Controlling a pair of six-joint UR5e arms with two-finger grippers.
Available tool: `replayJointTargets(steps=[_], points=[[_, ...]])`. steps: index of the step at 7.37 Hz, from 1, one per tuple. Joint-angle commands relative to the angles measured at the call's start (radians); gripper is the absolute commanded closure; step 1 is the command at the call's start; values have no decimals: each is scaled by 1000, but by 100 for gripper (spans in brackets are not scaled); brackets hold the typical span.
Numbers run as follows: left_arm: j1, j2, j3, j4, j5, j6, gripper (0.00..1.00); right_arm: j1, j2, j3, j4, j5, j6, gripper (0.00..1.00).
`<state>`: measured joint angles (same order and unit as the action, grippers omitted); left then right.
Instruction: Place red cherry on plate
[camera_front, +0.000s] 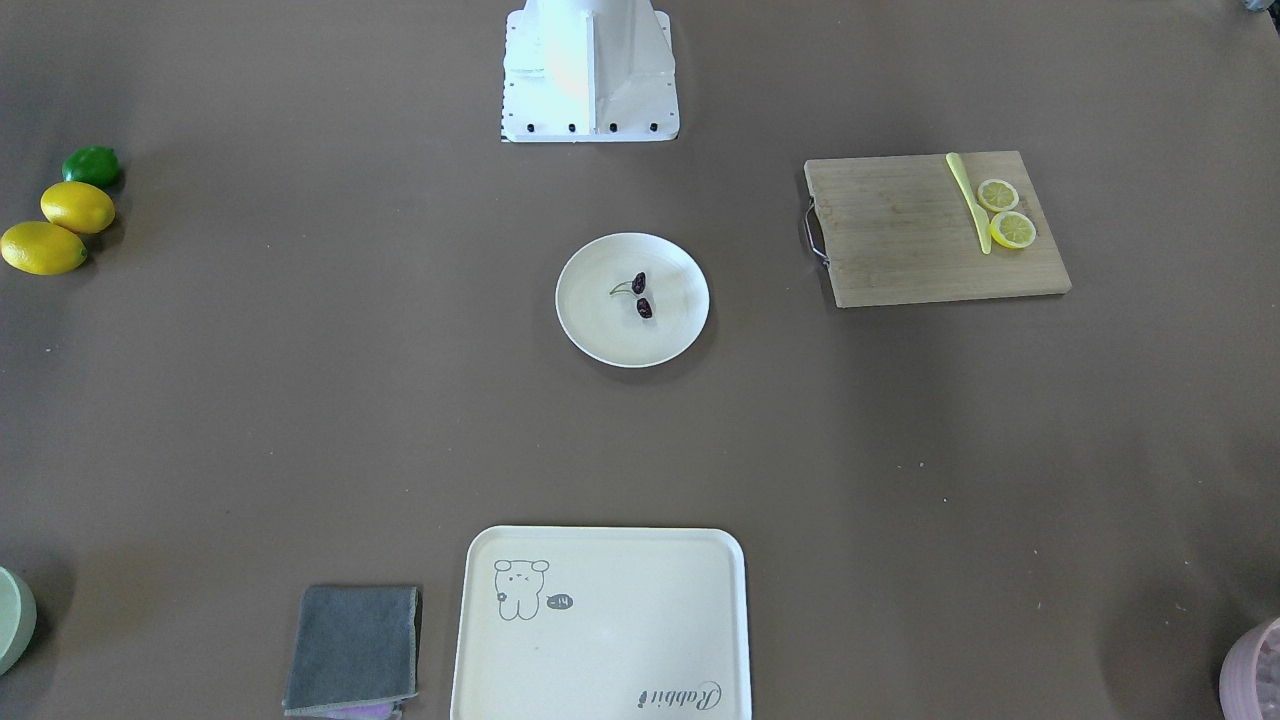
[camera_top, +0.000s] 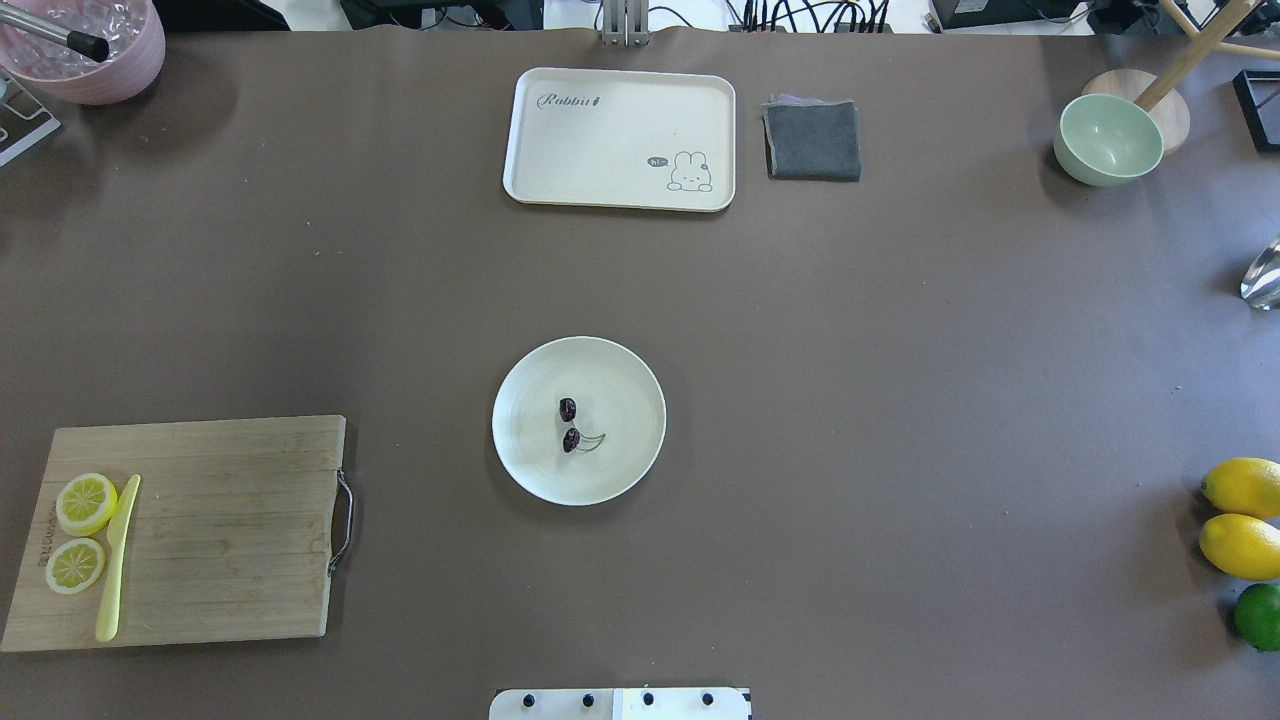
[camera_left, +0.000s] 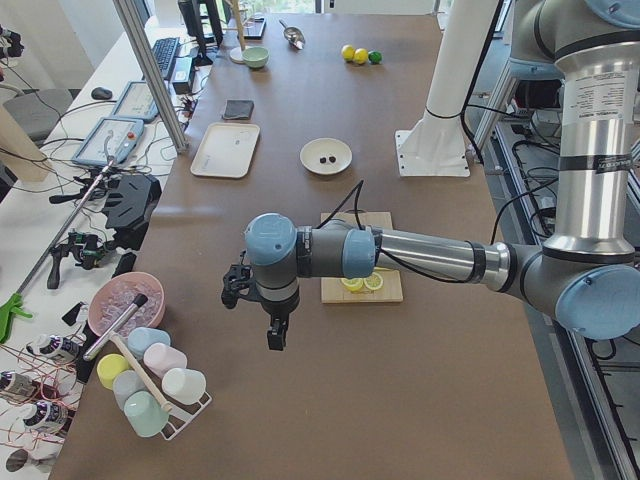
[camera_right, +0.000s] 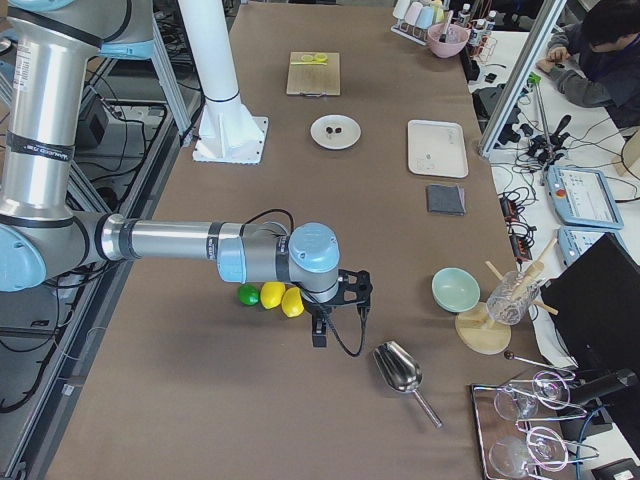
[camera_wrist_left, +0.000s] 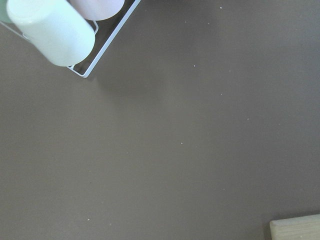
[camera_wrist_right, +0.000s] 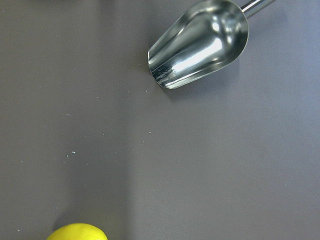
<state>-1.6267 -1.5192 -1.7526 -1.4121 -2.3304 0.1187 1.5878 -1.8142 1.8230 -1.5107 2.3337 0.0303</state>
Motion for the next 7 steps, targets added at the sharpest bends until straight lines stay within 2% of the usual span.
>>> replayJointTargets(steps=[1,7], points=[[-18,33,5,19,0,15,2,0,-1,-7,3,-2,-1,0],[-25,51,-13,13,3,15,2,0,1,-7,4,-4,0,0]])
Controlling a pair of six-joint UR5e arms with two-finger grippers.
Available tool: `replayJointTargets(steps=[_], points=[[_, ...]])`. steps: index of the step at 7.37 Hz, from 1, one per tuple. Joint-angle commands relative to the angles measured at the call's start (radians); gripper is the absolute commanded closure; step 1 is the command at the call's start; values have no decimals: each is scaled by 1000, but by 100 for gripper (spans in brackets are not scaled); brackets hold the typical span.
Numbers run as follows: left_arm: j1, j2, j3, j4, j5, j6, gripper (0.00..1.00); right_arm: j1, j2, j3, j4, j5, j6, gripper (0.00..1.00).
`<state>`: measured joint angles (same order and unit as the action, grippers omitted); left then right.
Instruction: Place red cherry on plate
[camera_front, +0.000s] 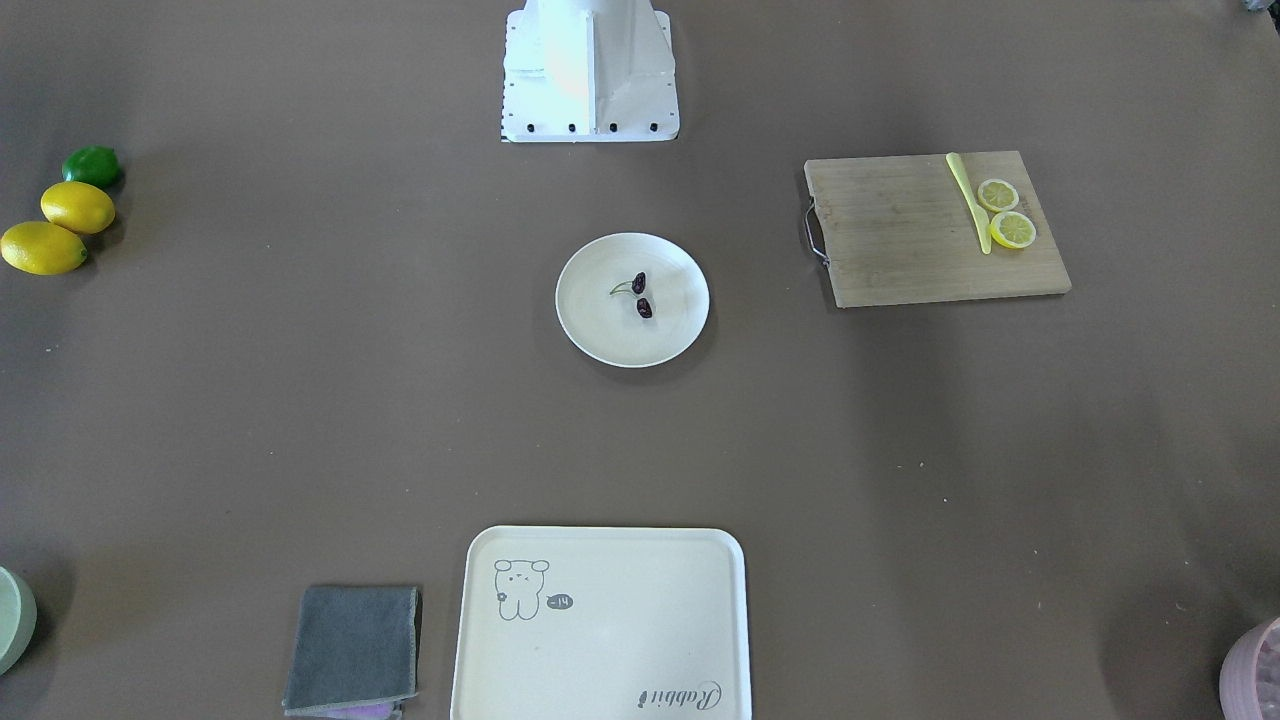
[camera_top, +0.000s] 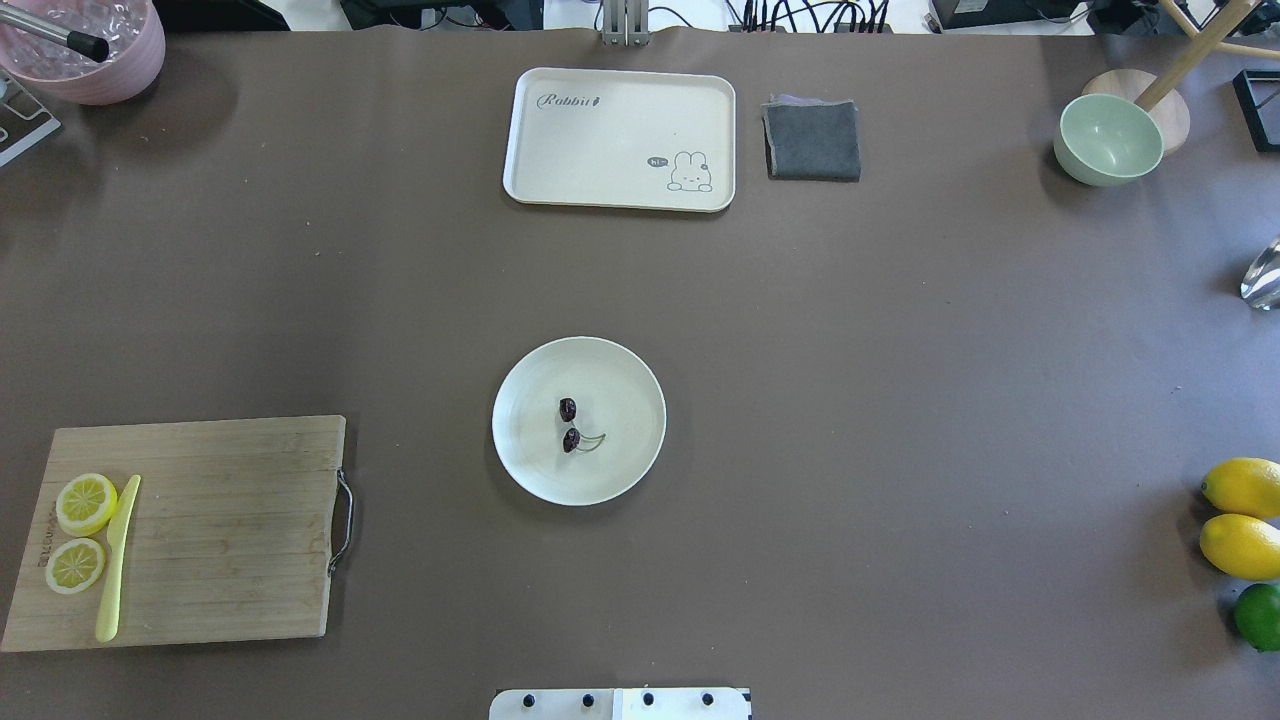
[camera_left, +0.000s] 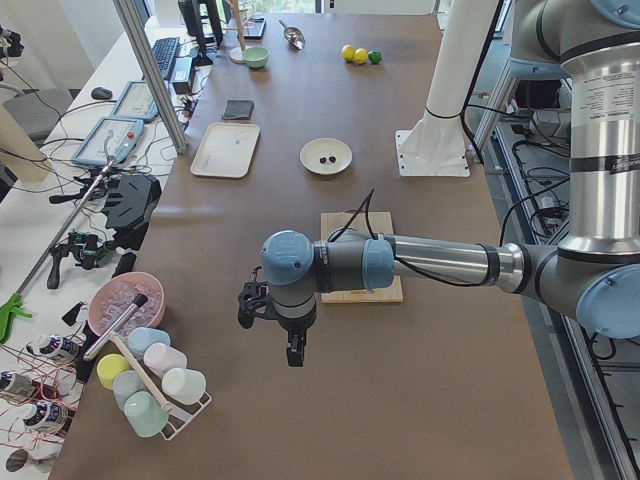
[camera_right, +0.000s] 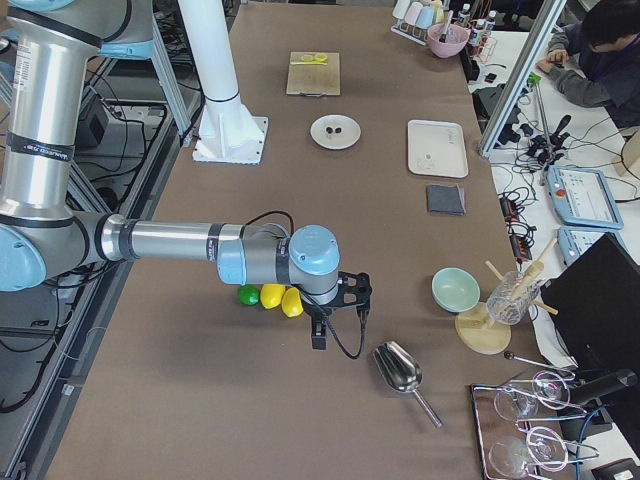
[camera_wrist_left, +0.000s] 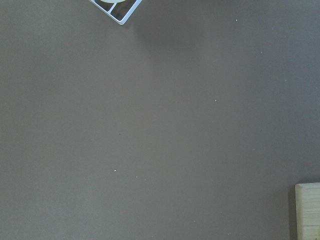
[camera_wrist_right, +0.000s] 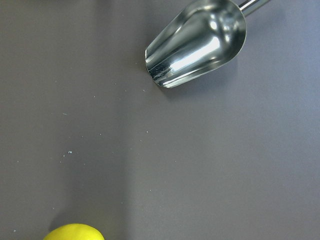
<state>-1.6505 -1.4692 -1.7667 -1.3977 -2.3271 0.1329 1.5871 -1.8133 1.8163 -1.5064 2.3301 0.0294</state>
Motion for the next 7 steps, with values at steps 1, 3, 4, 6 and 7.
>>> replayJointTargets(steps=[1,3,4,6,7], points=[[-2,7,1,-6,0,1,2,1,0,0,2,0,1,0],[-2,9,6,-9,0,2,2,-4,-1,-3,0,0,1,0],[-2,9,6,-9,0,1,2,-6,2,-3,0,-2,3,0],[0,9,12,-9,0,2,2,-19,0,-3,0,-3,1,0],[0,7,12,-9,0,2,2,-27,0,-3,-1,-5,1,0]])
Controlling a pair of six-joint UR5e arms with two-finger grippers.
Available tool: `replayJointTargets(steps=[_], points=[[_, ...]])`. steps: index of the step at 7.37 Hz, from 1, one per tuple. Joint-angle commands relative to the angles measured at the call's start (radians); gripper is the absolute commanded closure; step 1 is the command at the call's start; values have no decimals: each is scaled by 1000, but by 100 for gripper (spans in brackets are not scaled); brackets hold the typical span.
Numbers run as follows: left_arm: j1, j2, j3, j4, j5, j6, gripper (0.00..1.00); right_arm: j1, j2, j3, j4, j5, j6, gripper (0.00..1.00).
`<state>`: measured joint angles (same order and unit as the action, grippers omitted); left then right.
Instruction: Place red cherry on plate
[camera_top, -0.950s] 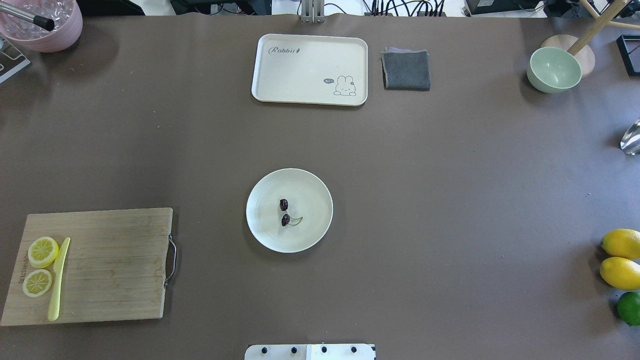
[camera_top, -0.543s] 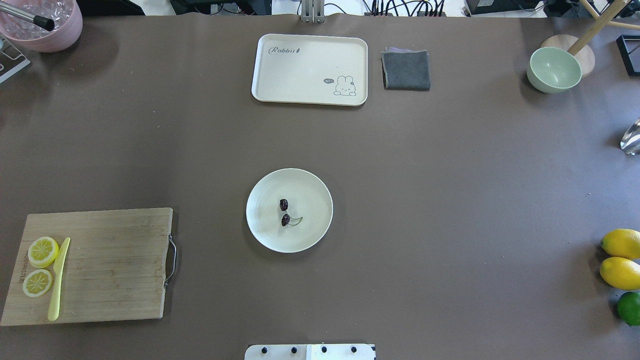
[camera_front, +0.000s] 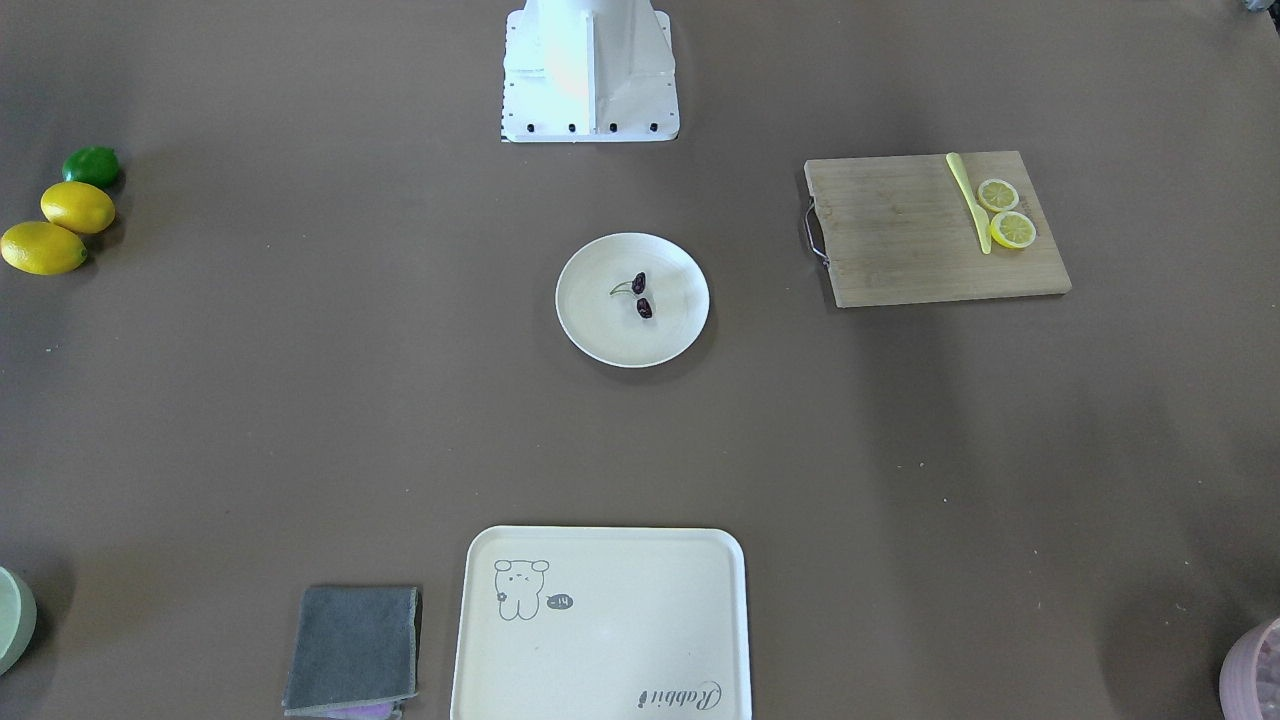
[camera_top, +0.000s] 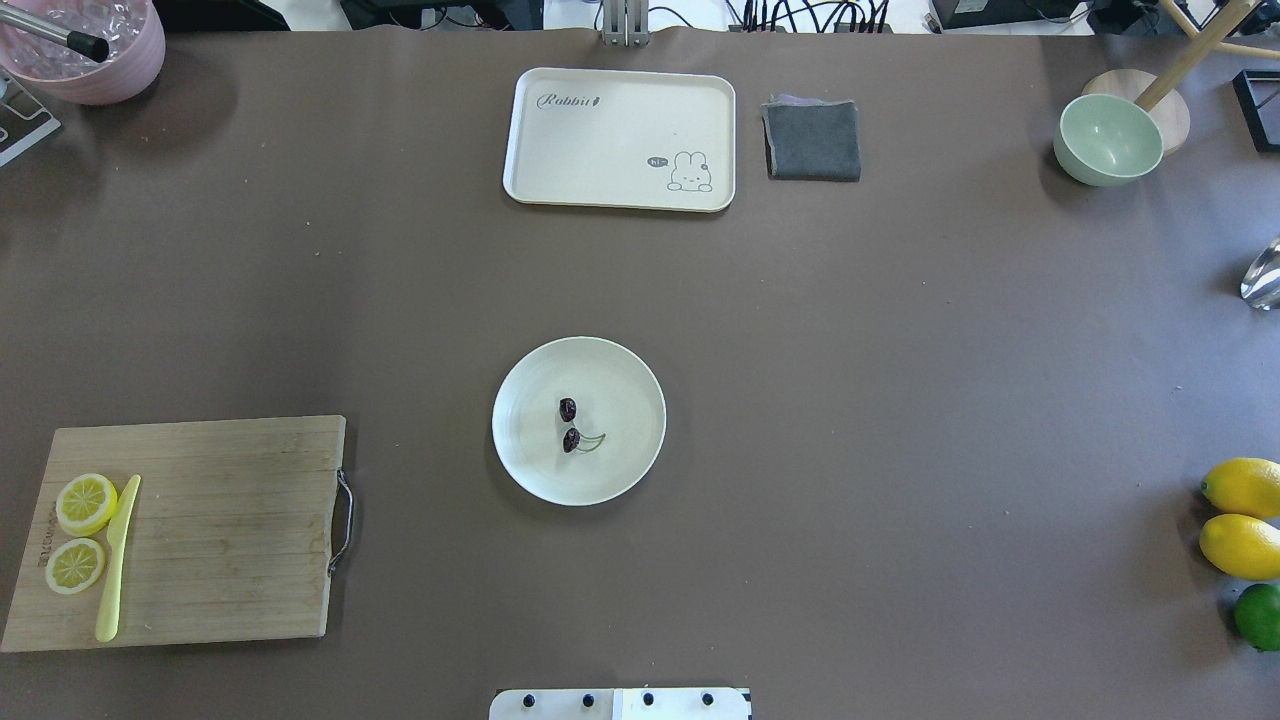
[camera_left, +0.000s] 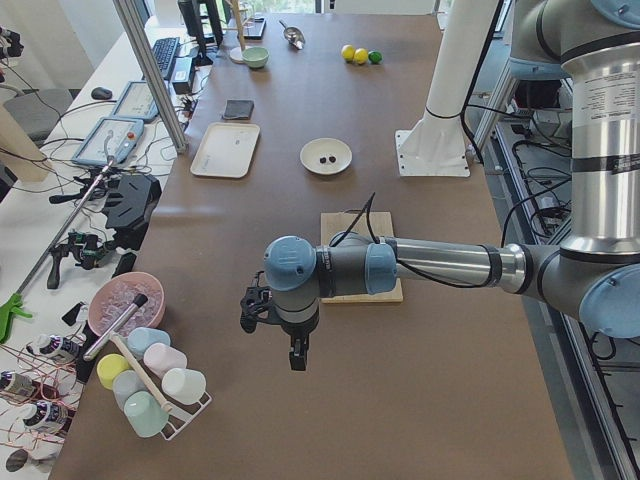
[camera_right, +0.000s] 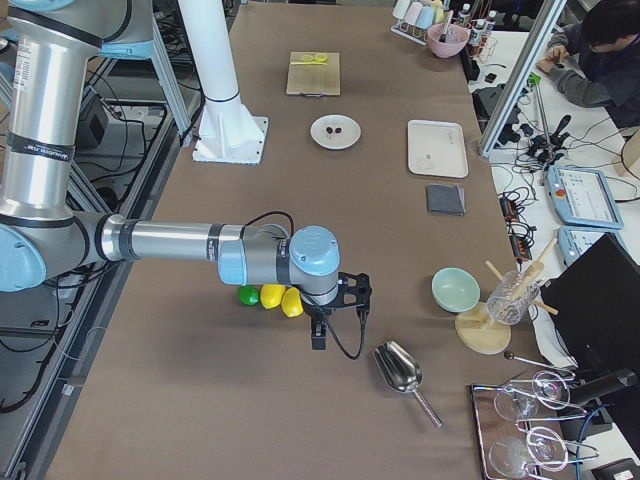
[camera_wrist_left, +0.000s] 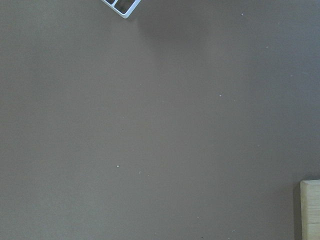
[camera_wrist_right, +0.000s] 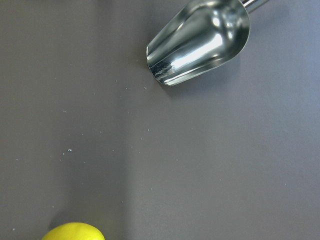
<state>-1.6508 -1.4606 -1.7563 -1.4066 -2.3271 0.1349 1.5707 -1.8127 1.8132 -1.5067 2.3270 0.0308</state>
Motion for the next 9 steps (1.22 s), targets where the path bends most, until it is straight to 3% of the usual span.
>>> replayJointTargets(steps=[1,7,9], points=[[0,-1,1,0,0,0,2,-24,4,1,0,-11,0,0],[0,-1,0,0,0,0,2,-55,9,15,-39,-14,-58,0],[-1,-1,-2,-2,0,-1,2,-23,12,55,-169,-17,-168,0]])
